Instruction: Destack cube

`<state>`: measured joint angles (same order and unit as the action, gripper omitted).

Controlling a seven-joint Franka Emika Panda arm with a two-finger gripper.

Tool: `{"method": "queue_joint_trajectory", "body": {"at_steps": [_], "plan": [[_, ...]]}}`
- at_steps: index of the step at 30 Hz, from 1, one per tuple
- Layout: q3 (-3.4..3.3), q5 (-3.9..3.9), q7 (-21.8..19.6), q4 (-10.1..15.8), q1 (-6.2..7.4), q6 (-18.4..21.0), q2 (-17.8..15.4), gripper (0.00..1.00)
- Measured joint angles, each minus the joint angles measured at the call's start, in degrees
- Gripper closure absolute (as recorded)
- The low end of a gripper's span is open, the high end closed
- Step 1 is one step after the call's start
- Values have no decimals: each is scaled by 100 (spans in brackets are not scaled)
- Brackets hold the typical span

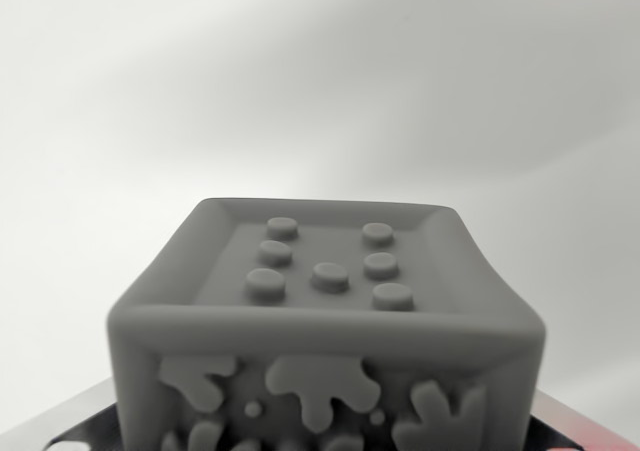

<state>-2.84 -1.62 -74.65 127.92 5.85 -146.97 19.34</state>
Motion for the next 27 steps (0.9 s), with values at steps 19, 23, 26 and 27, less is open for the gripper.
{"method": "queue_joint_trajectory", "body": {"at_steps": [19,23,26,27], "plan": [[5,-8,-871,204,268,-315,93,100],[5,-20,-871,193,268,-480,294,100],[8,-34,-871,178,267,-597,433,100],[10,-38,-871,173,267,-629,470,100]]}}
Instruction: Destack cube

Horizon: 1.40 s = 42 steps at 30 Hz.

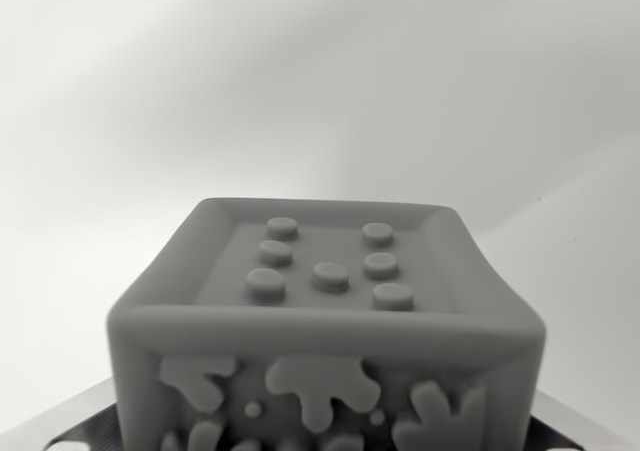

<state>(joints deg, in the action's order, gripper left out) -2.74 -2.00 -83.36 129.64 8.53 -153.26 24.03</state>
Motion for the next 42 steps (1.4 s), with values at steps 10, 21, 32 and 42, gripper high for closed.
{"method": "queue_joint_trajectory", "body": {"at_steps": [10,21,32,42], "plan": [[25,-32,10,-73,-15,-289,355,100],[58,-40,16,-154,-42,-517,661,100],[79,-40,16,-208,-63,-631,825,100],[86,-40,16,-219,-72,-650,852,0]]}}
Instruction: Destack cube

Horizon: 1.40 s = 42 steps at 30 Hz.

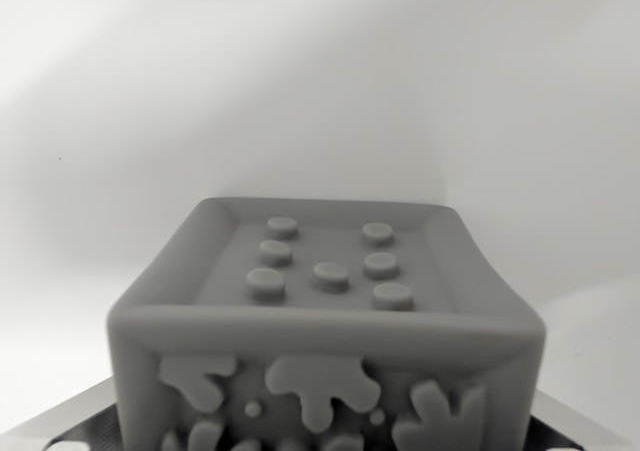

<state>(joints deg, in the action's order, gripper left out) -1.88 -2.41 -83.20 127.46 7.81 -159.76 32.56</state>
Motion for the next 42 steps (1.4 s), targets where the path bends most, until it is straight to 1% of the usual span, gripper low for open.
{"method": "queue_joint_trajectory", "body": {"at_steps": [31,35,42], "plan": [[1,0,0,-1,0,1,-4,0],[0,0,0,10,1,20,-43,0],[-7,0,0,60,4,151,-240,0]]}}
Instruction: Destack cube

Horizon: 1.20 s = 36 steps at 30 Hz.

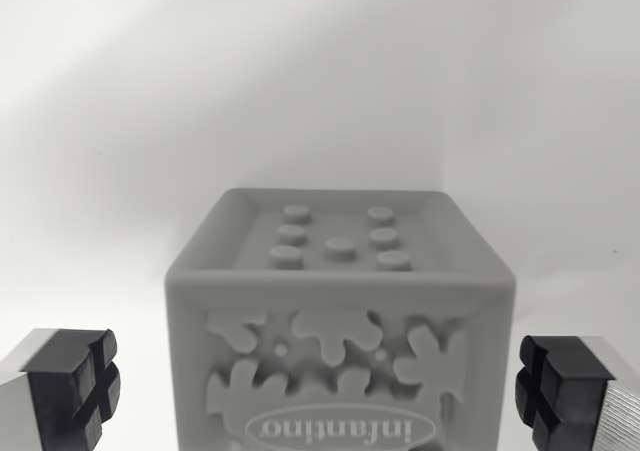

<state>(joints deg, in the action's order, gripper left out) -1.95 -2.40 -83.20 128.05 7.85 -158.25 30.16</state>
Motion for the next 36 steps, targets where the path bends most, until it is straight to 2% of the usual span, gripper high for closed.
{"method": "queue_joint_trajectory", "body": {"at_steps": [15,36], "plan": [[-43,19,-11,141,32,491,-639,0],[-74,119,-80,198,45,1524,-1739,0]]}}
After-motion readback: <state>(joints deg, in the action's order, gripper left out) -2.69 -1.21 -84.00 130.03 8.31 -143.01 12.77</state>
